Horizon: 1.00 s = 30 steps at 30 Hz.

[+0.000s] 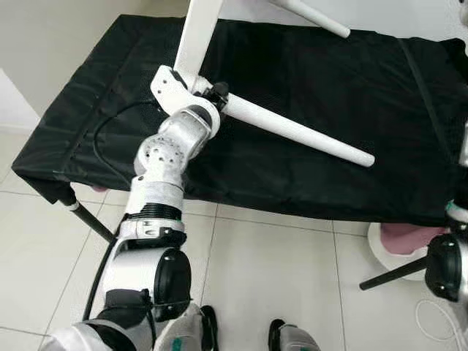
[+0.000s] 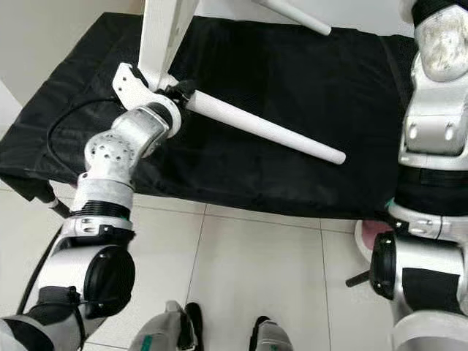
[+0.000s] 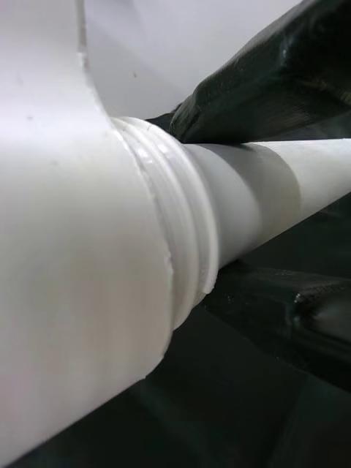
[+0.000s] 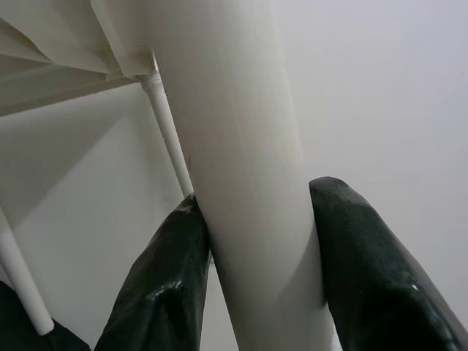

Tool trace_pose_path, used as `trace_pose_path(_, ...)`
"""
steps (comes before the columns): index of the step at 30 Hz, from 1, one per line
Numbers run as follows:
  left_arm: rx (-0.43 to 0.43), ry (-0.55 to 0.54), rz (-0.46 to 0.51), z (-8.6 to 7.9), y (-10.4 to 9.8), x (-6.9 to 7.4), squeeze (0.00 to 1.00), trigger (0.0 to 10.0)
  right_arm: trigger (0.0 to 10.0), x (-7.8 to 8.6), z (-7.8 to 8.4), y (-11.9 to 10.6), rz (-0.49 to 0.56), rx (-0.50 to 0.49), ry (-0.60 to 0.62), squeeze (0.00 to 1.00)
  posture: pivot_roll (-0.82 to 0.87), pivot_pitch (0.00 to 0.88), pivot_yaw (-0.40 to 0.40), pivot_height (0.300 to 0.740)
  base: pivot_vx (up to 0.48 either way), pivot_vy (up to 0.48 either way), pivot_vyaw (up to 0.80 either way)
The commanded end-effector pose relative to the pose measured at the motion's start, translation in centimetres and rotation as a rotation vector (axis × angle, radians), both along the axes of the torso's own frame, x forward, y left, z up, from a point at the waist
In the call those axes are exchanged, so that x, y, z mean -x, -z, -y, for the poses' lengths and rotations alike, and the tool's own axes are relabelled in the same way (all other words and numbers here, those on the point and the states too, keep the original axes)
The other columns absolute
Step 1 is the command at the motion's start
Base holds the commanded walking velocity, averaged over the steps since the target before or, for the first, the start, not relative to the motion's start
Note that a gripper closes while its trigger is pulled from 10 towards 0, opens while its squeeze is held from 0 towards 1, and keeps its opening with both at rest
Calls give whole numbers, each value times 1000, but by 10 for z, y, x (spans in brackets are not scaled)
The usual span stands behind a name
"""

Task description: Building children table

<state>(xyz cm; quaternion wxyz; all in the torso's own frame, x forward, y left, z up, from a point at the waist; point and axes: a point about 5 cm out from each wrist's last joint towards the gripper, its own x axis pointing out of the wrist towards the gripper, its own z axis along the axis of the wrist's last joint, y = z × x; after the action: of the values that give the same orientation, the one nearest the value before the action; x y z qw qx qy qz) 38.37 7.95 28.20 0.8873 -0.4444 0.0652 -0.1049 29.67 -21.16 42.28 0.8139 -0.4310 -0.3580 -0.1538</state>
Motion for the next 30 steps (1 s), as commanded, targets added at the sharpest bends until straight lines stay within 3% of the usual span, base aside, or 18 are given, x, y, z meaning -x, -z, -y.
trace_pose_path(1,-73,94,309,-4,-43,7,0,0,0,-1,30,15,-5,-265,11,0,-132,145,145,740,0,0,0)
trace_pose_path(4,-96,83,354,-7,-57,9,0,0,0,-4,30,27,-27,-282,-3,0,-128,149,146,740,0,0,0)
trace_pose_path(5,-122,76,424,-7,-78,15,0,0,0,-11,29,40,-78,-324,-39,0,-117,161,145,740,0,0,0)
trace_pose_path(7,-122,76,424,-7,-78,15,0,0,0,-11,29,40,-78,-324,-39,0,-117,161,145,740,0,0,0)
trace_pose_path(9,-145,74,527,-4,-108,27,0,0,0,-19,31,58,-148,-384,-59,0,-110,170,147,740,0,0,0)
trace_pose_path(10,-145,74,527,-4,-108,27,0,0,0,-19,31,58,-148,-384,-59,0,-110,170,147,740,0,0,0)
trace_pose_path(12,-164,85,602,1,-127,38,0,0,0,-27,35,73,-204,-462,-52,0,-100,176,147,740,0,0,0)
trace_pose_path(22,-219,93,709,7,-154,53,0,0,0,-46,31,112,-356,-565,-82,0,-82,177,152,740,0,0,0)
trace_pose_path(23,-239,95,740,10,-160,57,0,0,0,-53,24,129,-426,-627,-135,0,-79,184,153,740,0,0,0)
trace_pose_path(25,-286,81,769,13,-164,61,0,0,0,-60,6,153,-545,-633,-214,0,-73,187,155,740,0,0,0)
trace_pose_path(27,-286,81,769,13,-164,61,0,0,0,-60,6,153,-545,-633,-214,0,-73,187,155,740,0,0,0)
trace_pose_path(30,-313,74,783,14,-166,64,0,0,0,-63,-9,168,-619,-661,-292,0,-67,193,155,740,0,0,0)
